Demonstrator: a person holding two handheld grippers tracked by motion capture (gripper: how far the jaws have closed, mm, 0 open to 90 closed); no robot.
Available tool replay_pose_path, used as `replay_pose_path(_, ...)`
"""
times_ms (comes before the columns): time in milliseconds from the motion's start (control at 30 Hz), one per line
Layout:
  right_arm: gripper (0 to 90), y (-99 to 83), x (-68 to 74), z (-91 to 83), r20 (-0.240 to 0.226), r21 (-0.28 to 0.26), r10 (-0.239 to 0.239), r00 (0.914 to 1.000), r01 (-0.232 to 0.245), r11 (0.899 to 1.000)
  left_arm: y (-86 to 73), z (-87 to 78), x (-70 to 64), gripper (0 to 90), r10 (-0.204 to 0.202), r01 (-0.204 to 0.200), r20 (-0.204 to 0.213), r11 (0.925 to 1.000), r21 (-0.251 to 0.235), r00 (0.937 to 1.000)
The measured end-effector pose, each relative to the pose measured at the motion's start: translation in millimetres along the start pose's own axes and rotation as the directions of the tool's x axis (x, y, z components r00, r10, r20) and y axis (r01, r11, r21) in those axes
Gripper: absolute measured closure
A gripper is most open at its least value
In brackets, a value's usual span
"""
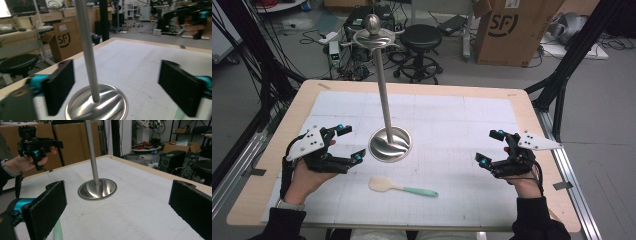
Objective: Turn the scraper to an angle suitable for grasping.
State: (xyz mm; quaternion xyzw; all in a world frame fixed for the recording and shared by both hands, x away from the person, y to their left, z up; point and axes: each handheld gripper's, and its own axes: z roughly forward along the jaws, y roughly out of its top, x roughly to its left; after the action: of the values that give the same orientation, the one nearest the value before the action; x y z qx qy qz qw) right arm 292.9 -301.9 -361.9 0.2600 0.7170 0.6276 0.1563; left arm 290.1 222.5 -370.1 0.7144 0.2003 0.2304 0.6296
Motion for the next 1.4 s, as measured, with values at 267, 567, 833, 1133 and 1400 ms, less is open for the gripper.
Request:
replay_pose_path(267, 0.2, -1.0, 0.0, 1.6, -0.001, 0.013, -0.001, 1.0, 0.001, 1.0, -3.1, 9.8, -8.9, 47.1, -0.04, 0.038, 0.035, 0.9979, 0.052, 0.9986)
replay_pose_path(567, 0.2, -1.9, 0.7, 4.3, -0.009, 0.032, -0.008, 0.9999, 0.009, 0.999, -11.2, 27.2, -33.1, 88.6, 0.023, -0.034, 0.097, 0.9922, 0.12, 0.995)
replay_pose_path(833, 0.2, -2.3, 2.3, 6.8, -0.016, 0.041, -0.017, 0.9997, 0.017, 0.999, -25.7, 51.1, -47.2, 89.7, 0.033, -0.067, 0.149, 0.9721, 0.225, 0.9883)
replay_pose_path(1133, 0.2, -2.5, 3.7, 9.9, -0.022, 0.051, -0.023, 0.9995, 0.024, 0.998, -48.8, 79.3, -58.1, 89.7, -0.044, -0.037, 0.198, 0.9208, 0.388, 0.9791)
replay_pose_path(1400, 0.2, -3.0, 4.4, 10.7, -0.008, 0.059, -0.028, 0.9996, 0.029, 0.998, -58.4, 90.1, -60.7, 89.7, -0.082, -0.028, 0.218, 0.8878, 0.459, 0.9724)
